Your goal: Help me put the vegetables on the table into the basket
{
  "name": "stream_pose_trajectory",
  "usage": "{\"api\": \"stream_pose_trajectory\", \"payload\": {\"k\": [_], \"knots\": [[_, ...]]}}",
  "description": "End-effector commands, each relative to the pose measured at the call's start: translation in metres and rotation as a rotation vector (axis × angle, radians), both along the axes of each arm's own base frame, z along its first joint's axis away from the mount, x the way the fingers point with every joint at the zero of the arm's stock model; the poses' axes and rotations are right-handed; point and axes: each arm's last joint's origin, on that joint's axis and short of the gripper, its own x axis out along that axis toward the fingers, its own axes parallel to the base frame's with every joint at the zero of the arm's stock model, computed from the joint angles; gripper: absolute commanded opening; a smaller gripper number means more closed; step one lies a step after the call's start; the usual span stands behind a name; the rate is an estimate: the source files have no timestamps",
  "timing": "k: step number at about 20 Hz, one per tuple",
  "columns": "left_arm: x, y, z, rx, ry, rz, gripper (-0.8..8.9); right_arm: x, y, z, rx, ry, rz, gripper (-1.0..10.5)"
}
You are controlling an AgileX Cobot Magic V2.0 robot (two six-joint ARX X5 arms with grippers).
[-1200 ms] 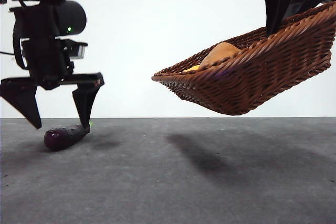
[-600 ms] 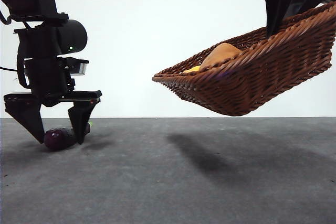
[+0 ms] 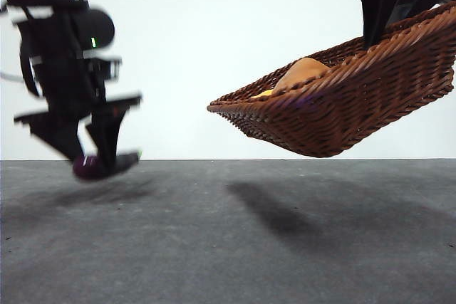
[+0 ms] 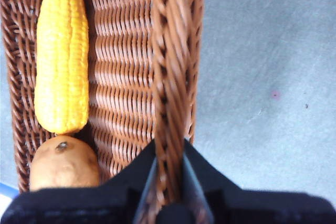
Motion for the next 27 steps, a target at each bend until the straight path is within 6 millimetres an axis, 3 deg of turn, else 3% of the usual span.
{"api": "stream_pose_trajectory", "payload": {"k": [1, 5, 8, 10, 14, 22, 23, 26, 27], "knots": [[-0.019, -0.002, 0.039, -0.053, -0.096, -0.044, -0.09, 0.001, 0.001, -0.001, 0.01, -0.004, 0.003, -0.2], [-0.067, -0.015, 0.1, -0.186, -0.222, -0.163, -0.09, 0.001, 0.002, -0.001, 0.018, 0.004, -0.019, -0.2], [-0.1, -0.038, 0.117, -0.396, -0.134, -0.304, -0.08, 0.001, 0.007, 0.0, 0.03, -0.006, -0.026, -0.2], [-0.112, -0.056, 0.119, -0.523, -0.051, -0.428, -0.04, 0.001, 0.012, 0.0, 0.036, -0.017, -0.01, -0.2], [-0.117, -0.081, 0.115, -0.52, -0.042, -0.431, -0.03, -0.005, 0.031, 0.001, 0.045, -0.029, 0.045, -0.2], [-0.105, -0.091, 0.099, -0.451, -0.032, -0.335, 0.13, -0.019, 0.067, 0.003, 0.1, -0.047, 0.177, -0.2], [-0.105, -0.09, 0.099, -0.444, -0.034, -0.32, 0.91, -0.019, 0.067, 0.003, 0.1, -0.046, 0.179, -0.2], [-0.104, -0.09, 0.099, -0.442, -0.039, -0.308, 5.36, -0.02, 0.067, 0.003, 0.099, -0.045, 0.179, -0.2], [-0.103, -0.091, 0.1, -0.439, -0.054, -0.296, 5.38, -0.02, 0.067, 0.002, 0.099, -0.044, 0.179, -0.2]]}}
